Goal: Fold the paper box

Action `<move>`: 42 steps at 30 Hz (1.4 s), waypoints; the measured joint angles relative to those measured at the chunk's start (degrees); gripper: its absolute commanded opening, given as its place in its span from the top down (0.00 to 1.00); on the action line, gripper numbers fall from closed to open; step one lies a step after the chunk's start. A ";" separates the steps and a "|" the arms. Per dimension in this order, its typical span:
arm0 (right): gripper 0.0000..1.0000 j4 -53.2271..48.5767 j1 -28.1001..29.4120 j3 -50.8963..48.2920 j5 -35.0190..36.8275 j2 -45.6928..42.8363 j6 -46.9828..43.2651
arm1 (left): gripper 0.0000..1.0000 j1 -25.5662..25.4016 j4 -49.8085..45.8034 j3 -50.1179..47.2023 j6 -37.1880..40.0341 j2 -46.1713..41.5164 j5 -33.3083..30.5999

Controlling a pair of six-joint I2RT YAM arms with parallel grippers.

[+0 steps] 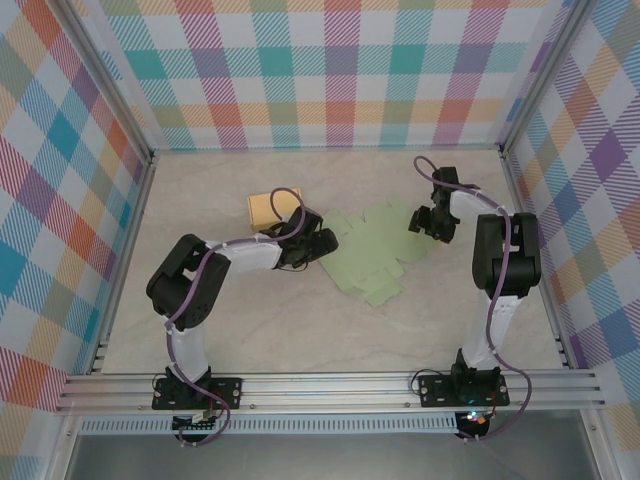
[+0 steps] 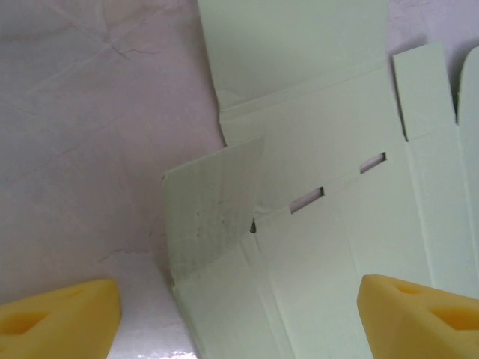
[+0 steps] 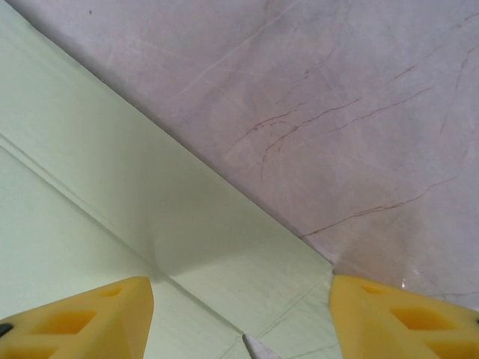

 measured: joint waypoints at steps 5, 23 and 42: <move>0.36 0.52 -0.24 -0.48 -0.50 -0.24 0.00 | 0.50 0.39 -2.14 1.07 1.38 1.16 -0.76; 0.36 3.02 -0.39 -2.67 -4.02 -1.70 0.83 | 0.90 0.39 0.81 5.79 12.07 5.60 -5.22; 0.14 10.82 -0.33 -19.15 -20.81 -32.28 -0.74 | 1.00 0.13 -5.66 4.48 47.19 -14.88 -9.29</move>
